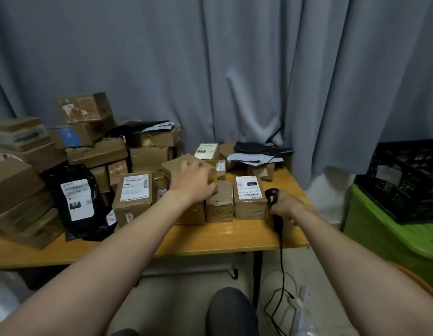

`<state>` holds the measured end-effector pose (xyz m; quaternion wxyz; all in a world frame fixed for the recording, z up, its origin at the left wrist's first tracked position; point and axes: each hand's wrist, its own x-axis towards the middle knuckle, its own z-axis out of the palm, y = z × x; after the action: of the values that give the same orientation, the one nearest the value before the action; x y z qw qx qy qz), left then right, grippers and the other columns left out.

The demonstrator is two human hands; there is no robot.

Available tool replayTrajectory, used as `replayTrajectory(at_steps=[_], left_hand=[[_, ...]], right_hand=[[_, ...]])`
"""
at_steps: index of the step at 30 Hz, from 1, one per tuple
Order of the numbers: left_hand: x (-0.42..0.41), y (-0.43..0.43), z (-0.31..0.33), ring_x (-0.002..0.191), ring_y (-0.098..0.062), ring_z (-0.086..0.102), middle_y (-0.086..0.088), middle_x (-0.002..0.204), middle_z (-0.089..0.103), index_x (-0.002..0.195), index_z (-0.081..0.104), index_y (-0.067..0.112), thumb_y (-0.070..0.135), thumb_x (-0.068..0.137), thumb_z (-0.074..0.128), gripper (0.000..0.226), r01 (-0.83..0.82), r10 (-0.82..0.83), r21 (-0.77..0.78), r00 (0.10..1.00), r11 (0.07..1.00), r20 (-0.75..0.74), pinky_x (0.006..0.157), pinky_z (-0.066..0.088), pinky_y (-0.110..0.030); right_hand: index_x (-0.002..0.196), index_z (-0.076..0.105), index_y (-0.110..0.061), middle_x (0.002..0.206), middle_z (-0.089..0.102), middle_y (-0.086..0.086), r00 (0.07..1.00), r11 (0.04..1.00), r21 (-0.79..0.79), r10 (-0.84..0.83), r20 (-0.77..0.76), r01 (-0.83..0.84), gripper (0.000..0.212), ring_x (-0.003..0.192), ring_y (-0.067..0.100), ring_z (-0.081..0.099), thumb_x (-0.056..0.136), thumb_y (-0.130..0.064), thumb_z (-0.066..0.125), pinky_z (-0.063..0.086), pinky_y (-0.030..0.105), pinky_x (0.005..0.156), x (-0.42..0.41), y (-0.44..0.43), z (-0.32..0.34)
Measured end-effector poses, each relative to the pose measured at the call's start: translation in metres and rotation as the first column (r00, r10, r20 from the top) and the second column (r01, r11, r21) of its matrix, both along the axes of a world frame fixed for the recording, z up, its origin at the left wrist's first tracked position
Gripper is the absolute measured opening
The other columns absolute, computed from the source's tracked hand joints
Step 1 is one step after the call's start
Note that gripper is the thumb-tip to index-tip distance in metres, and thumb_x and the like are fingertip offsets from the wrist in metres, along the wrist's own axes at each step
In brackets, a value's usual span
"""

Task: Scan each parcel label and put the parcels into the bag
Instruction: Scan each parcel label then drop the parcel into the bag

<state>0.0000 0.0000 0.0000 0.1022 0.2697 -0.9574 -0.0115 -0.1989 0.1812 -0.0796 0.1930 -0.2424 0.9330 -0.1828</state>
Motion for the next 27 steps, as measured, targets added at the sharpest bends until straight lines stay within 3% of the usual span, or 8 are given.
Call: replayTrajectory(at_steps=[4,10,13,16,19,24,27], left_hand=[[-0.023,-0.01,-0.003,0.146,-0.039,0.027,-0.008,0.158,0.036,0.145,0.052,0.035,0.054,0.098,0.051,0.051,-0.066,0.068,-0.032,0.997,0.997,0.041,0.11,0.036,-0.062],[-0.052,-0.022,-0.013,0.147,-0.042,0.023,-0.011,0.16,0.029,0.14,0.055,0.031,0.061,0.101,0.043,0.051,-0.21,0.206,0.079,0.977,0.974,0.06,0.111,0.028,-0.074],[-0.061,-0.022,-0.016,0.147,-0.045,0.017,-0.008,0.163,0.016,0.143,0.048,0.033,0.061,0.101,0.043,0.05,-0.243,0.241,0.162,0.97,0.956,0.034,0.108,0.027,-0.08],[-0.068,-0.023,-0.015,0.149,-0.048,0.01,-0.003,0.165,0.003,0.147,0.041,0.041,0.059,0.102,0.043,0.049,-0.267,0.259,0.266,0.964,0.926,0.066,0.107,0.024,-0.083],[-0.074,-0.024,-0.013,0.147,-0.049,0.011,-0.003,0.164,0.002,0.144,0.044,0.042,0.058,0.102,0.043,0.045,-0.308,0.291,0.304,0.951,0.901,0.101,0.106,0.025,-0.083],[-0.068,-0.023,-0.015,0.137,-0.044,0.022,-0.002,0.159,0.009,0.126,0.051,0.042,0.049,0.099,0.054,0.028,-0.302,0.308,0.273,0.951,0.913,0.023,0.098,0.034,-0.073],[-0.054,-0.027,-0.011,0.138,-0.043,0.023,0.0,0.161,0.009,0.12,0.052,0.043,0.048,0.097,0.058,0.024,-0.233,0.276,0.29,0.954,0.928,-0.115,0.099,0.036,-0.066]], right_hand=[[0.158,0.029,-0.008,0.137,0.061,0.017,0.997,0.998,0.047,-0.036,0.069,0.033,0.076,0.119,0.034,0.063,0.098,-0.03,0.069,0.055,0.04,0.084,-0.013,-0.014,-0.011],[0.162,0.003,0.002,0.141,0.056,0.022,0.972,0.989,0.03,-0.145,0.185,0.141,0.095,0.128,0.037,0.059,0.098,-0.022,0.07,0.053,0.043,0.104,-0.03,-0.027,-0.028],[0.161,0.011,0.001,0.143,0.054,0.023,0.949,0.975,-0.073,-0.186,0.255,0.211,0.083,0.132,0.038,0.055,0.099,-0.013,0.064,0.049,0.044,0.107,-0.037,-0.026,-0.042],[0.152,0.035,-0.002,0.125,0.059,0.019,0.934,0.942,-0.165,-0.245,0.261,0.294,0.056,0.123,0.038,0.059,0.1,-0.007,0.054,0.051,0.043,0.1,-0.042,-0.02,-0.052],[0.146,0.041,-0.003,0.114,0.056,0.016,0.936,0.909,-0.266,-0.263,0.234,0.322,0.047,0.118,0.04,0.06,0.1,-0.005,0.051,0.05,0.041,0.093,-0.041,-0.015,-0.037],[0.123,0.049,-0.012,0.098,0.059,0.011,0.959,0.805,-0.523,-0.256,0.118,0.279,0.03,0.092,0.034,0.059,0.095,-0.006,0.056,0.052,0.043,0.079,-0.034,-0.021,0.016],[0.104,0.059,-0.015,0.082,0.06,0.009,0.964,0.689,-0.675,-0.21,0.163,0.264,0.013,0.072,0.03,0.06,0.093,-0.01,0.06,0.056,0.046,0.067,-0.02,-0.033,0.048]])
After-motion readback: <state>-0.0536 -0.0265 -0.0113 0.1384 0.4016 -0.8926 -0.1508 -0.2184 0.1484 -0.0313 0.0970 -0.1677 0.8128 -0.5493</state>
